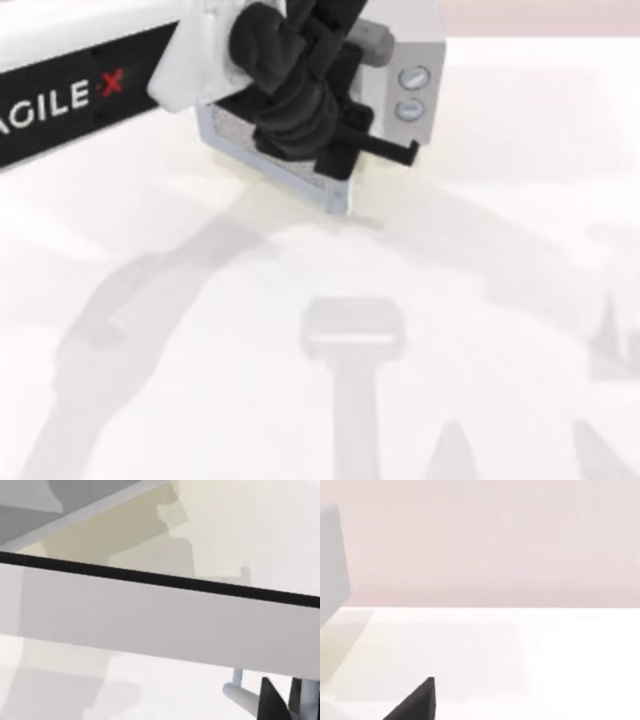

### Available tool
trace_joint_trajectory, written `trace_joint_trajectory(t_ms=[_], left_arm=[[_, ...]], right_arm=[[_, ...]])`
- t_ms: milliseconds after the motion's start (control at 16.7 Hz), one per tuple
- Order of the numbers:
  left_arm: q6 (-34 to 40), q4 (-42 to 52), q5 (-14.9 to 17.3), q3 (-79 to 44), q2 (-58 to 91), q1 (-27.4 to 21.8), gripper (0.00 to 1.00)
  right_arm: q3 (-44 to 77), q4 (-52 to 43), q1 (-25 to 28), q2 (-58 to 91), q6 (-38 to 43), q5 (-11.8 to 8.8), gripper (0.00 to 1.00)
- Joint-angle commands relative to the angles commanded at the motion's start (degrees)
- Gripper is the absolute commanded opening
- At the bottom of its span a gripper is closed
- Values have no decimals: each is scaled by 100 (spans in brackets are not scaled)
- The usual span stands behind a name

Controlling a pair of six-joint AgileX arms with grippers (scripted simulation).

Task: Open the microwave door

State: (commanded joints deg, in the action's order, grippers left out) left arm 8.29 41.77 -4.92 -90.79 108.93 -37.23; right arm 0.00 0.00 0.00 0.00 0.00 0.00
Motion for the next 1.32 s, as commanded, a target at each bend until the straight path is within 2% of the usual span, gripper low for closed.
trace_joint_trajectory(t_ms=[180, 540, 1320], left_arm=[[-64, -15, 82, 83, -45, -5, 0], [-675, -166, 392, 545, -417, 187, 0], [-679, -165, 393, 548, -417, 188, 0]], right_arm=[[0, 0, 0, 0, 0, 0, 100], [0, 0, 0, 0, 0, 0, 100], [0, 0, 0, 0, 0, 0, 100]])
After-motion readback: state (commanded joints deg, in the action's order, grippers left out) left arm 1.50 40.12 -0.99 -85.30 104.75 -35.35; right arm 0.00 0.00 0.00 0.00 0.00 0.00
